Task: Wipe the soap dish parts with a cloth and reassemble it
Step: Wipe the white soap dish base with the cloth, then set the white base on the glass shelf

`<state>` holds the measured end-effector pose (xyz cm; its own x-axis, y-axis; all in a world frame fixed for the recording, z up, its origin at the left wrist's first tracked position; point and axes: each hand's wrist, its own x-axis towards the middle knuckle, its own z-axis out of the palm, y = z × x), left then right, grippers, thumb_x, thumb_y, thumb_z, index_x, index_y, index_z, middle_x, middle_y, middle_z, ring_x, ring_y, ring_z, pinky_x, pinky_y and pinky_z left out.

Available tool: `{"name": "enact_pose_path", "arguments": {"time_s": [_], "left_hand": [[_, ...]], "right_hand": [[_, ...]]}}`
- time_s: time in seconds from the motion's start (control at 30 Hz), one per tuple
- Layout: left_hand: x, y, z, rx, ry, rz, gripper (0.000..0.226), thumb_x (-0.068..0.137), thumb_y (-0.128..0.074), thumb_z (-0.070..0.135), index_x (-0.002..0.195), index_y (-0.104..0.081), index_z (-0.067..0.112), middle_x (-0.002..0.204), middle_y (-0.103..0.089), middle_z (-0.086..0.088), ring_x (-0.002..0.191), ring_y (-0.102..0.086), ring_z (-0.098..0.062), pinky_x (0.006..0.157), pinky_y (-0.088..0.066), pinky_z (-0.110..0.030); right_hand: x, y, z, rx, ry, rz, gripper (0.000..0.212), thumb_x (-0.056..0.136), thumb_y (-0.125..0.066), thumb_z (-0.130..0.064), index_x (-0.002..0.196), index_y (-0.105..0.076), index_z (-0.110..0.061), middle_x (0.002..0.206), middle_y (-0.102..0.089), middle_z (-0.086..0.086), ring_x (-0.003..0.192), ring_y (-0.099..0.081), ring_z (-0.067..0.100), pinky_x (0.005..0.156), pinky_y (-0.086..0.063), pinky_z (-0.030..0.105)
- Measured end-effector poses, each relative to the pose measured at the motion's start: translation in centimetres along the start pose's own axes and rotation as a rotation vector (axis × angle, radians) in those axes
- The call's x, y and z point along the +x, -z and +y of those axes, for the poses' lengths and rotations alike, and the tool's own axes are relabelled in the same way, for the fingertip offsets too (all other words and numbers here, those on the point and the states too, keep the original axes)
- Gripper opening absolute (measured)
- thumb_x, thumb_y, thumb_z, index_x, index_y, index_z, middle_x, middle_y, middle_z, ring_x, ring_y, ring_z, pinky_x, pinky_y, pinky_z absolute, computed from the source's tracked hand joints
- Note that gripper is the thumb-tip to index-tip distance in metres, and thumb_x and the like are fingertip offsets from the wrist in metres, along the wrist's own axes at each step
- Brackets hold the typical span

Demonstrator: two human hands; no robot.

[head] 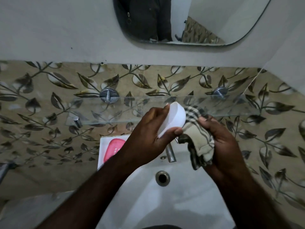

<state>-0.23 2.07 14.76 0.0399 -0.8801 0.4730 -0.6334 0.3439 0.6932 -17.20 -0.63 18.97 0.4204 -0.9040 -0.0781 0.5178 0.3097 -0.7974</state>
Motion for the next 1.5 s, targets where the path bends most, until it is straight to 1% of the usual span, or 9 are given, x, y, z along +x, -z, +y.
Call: {"name": "enact_pose_path", "arguments": {"time_s": [0.17,0.33,0.43,0.63,0.97,1.23,1.3,1.4,1.5], "left_hand": [[4.1,-0.6,1.9,-0.720,0.469,0.008,0.060,0.083,-0.043,0.073,0.101,-0.070,0.022,0.102,-0.072,-0.013,0.095,-0.069,-0.031,0.088,-0.055,-0.051],[9.3,-1.6,1.5,-1.357,0.732,-0.084,0.053,0.094,-0.035,0.057,0.103,-0.062,0.013,0.097,-0.061,-0.012,0.091,-0.057,-0.028,0.100,-0.041,-0.045],[11.6,-2.6,2.3,-1.135,0.731,-0.180,0.043,0.095,-0.036,0.046,0.113,-0.056,0.013,0.106,-0.061,-0.017,0.091,-0.059,-0.026,0.084,-0.047,-0.036],[14.5,-5.7,2.8,0.253,0.178,-0.217,0.071,0.077,-0.065,0.056,0.134,-0.047,0.017,0.129,-0.059,-0.009,0.108,-0.057,-0.028,0.081,-0.045,-0.032],[15.6,-9.1,2.3,0.539,0.097,-0.201,0.078,0.076,-0.061,0.066,0.134,-0.043,0.017,0.124,-0.061,-0.010,0.115,-0.054,-0.031,0.091,-0.043,-0.040],[5.8,-4.2,2.5,-0.268,-0.052,0.102,0.049,0.087,-0.062,0.041,0.133,-0.049,0.027,0.113,-0.066,0.008,0.103,-0.061,-0.007,0.084,-0.051,-0.026],[1.1,-3.6,0.7,-0.407,0.004,0.226,0.044,0.087,-0.063,0.037,0.129,-0.052,0.033,0.110,-0.067,0.011,0.104,-0.064,-0.011,0.083,-0.052,-0.024],[-4.5,-3.6,-2.5,-0.598,0.375,0.350,0.042,0.077,-0.068,0.043,0.117,-0.059,0.036,0.105,-0.069,0.010,0.100,-0.065,-0.012,0.077,-0.052,-0.022],[-7.5,-3.5,-5.4,-1.029,0.824,-0.014,0.043,0.077,-0.063,0.053,0.110,-0.068,0.026,0.101,-0.073,-0.001,0.095,-0.067,-0.024,0.074,-0.054,-0.033]], "right_hand": [[1.5,1.9,-1.9,0.067,0.058,0.163,0.059,0.082,-0.054,-0.016,0.133,-0.043,0.011,0.124,-0.057,0.028,0.110,-0.058,0.038,0.097,-0.047,0.046],[1.7,3.4,-1.2,0.072,0.026,0.208,0.043,0.077,-0.054,-0.018,0.113,-0.059,0.004,0.080,-0.072,0.014,0.058,-0.067,0.020,0.049,-0.053,0.020],[1.9,4.0,-1.0,0.051,0.059,0.267,0.049,0.078,-0.055,-0.016,0.121,-0.056,0.008,0.091,-0.066,0.022,0.059,-0.069,0.021,0.049,-0.055,0.023],[2.1,5.6,-0.6,-0.034,0.041,0.426,0.023,0.094,-0.048,-0.013,0.106,-0.054,0.005,0.052,-0.060,0.010,0.030,-0.044,0.013,0.033,-0.029,0.014],[2.3,6.6,0.2,-0.094,0.085,0.474,0.042,0.088,-0.058,-0.016,0.120,-0.052,0.011,0.060,-0.062,0.010,0.026,-0.041,0.005,0.031,-0.027,0.009],[1.8,6.0,1.5,-0.106,0.022,0.052,0.040,0.083,-0.067,-0.009,0.122,-0.061,-0.007,0.116,-0.067,0.022,0.097,-0.065,0.043,0.084,-0.053,0.047],[1.6,5.9,1.6,-0.237,-0.044,-0.029,0.038,0.076,-0.074,-0.010,0.113,-0.067,-0.008,0.107,-0.070,0.022,0.094,-0.069,0.037,0.077,-0.057,0.042],[1.4,6.0,2.3,-0.446,-0.170,-0.164,0.034,0.070,-0.080,-0.013,0.103,-0.071,-0.012,0.095,-0.074,0.015,0.083,-0.072,0.028,0.068,-0.057,0.033],[2.2,5.9,4.7,-0.493,-0.347,-0.244,0.032,0.072,-0.078,-0.007,0.104,-0.071,-0.009,0.096,-0.073,0.018,0.084,-0.071,0.029,0.069,-0.058,0.036]]}}
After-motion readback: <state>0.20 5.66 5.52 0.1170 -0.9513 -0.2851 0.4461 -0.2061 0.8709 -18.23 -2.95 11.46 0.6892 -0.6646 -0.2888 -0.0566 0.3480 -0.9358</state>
